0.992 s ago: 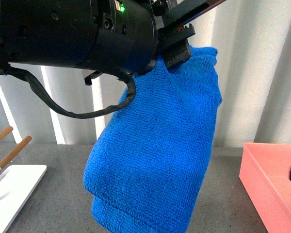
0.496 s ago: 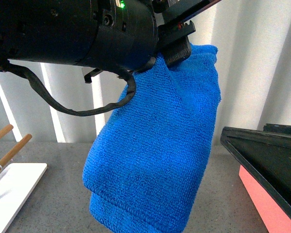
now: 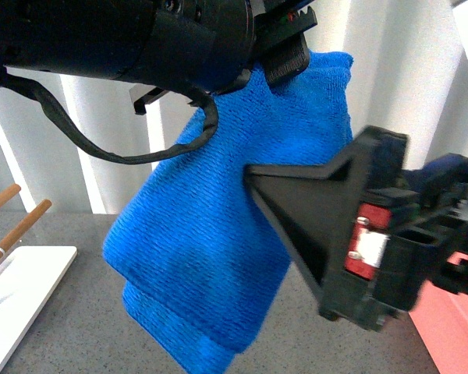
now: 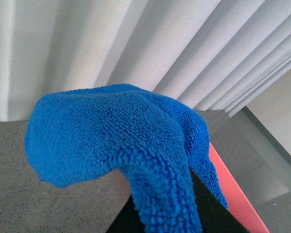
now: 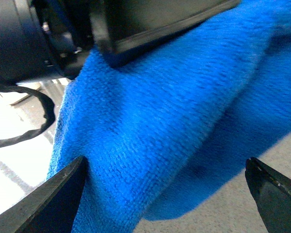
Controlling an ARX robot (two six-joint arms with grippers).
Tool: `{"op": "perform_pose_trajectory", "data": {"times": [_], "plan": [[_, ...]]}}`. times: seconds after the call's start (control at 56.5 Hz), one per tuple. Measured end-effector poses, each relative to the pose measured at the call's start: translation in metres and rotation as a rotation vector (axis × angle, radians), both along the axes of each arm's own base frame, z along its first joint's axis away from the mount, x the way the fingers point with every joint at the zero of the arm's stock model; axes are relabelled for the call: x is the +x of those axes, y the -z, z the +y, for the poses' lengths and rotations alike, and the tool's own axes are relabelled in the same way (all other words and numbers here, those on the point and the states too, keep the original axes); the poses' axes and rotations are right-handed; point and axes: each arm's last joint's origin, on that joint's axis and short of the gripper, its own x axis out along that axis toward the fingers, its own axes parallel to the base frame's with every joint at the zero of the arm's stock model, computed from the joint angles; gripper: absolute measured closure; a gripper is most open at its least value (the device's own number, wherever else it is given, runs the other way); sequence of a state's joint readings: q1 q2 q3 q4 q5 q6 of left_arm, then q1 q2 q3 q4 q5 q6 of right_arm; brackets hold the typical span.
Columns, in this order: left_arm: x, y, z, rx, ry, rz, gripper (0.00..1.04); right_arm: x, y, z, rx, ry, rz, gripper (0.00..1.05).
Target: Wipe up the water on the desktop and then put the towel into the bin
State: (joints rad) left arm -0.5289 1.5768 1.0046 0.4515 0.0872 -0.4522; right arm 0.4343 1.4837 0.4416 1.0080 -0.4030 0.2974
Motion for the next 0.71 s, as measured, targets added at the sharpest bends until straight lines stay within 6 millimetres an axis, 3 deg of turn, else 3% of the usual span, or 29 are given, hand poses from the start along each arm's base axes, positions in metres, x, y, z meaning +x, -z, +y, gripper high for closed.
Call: {"op": "perform_pose_trajectory", "data": {"times": [0.425, 0.708], "plan": [[0.0, 0.0, 0.0, 0.0, 0.0, 0.0, 1.0, 0.026, 0.002, 0.028, 0.056, -0.019, -0.012, 0.08], [0.0, 0.0, 0.0, -0.001, 0.0, 0.0, 1.0, 0.031, 0.004, 0.03, 0.109, 0.035, -0.012, 0.59]]}}
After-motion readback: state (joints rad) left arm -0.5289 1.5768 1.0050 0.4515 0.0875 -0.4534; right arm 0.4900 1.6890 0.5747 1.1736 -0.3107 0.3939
